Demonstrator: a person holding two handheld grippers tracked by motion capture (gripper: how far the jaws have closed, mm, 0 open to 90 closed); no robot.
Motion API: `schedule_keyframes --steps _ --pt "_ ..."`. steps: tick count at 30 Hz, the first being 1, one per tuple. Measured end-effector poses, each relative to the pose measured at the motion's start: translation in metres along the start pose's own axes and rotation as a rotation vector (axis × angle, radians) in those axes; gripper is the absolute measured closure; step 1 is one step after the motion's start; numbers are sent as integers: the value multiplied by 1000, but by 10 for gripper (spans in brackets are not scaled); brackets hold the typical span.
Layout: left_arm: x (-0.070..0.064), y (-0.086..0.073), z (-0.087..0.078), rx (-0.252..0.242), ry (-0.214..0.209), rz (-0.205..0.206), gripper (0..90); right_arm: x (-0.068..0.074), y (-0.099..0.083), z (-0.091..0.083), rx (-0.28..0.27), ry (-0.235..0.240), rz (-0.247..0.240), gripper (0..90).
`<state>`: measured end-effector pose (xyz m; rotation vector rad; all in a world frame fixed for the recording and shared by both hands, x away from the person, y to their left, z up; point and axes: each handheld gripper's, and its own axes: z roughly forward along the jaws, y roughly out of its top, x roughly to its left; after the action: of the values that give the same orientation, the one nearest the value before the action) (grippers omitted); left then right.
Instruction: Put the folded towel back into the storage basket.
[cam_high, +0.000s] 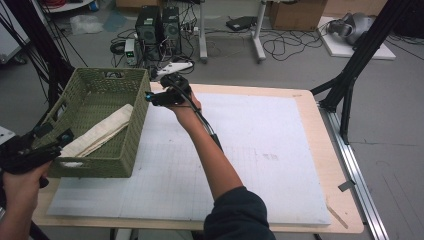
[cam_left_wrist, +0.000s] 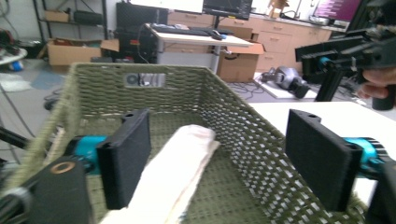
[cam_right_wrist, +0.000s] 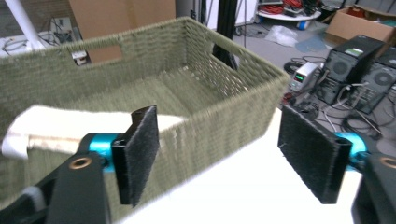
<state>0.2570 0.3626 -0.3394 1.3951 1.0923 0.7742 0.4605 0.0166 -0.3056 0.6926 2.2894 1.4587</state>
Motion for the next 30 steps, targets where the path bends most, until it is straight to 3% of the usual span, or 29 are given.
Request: schedule_keyframes --steps 3,5,8,18,30 --pt "-13 0 10 14 -27 15 176 -6 -14 -21 -4 -8 11 215" --pt "-22 0 17 26 -67 25 177 -10 -24 -35 -4 -18 12 195" --pt "-34 -1 27 41 -110 39 208 -15 -37 -56 5 -59 20 126" --pt "-71 -5 58 67 -227 43 211 -31 -77 -126 -6 -115 41 124" --pt "-124 -19 93 79 -372 91 203 -35 -134 -197 17 -197 89 120"
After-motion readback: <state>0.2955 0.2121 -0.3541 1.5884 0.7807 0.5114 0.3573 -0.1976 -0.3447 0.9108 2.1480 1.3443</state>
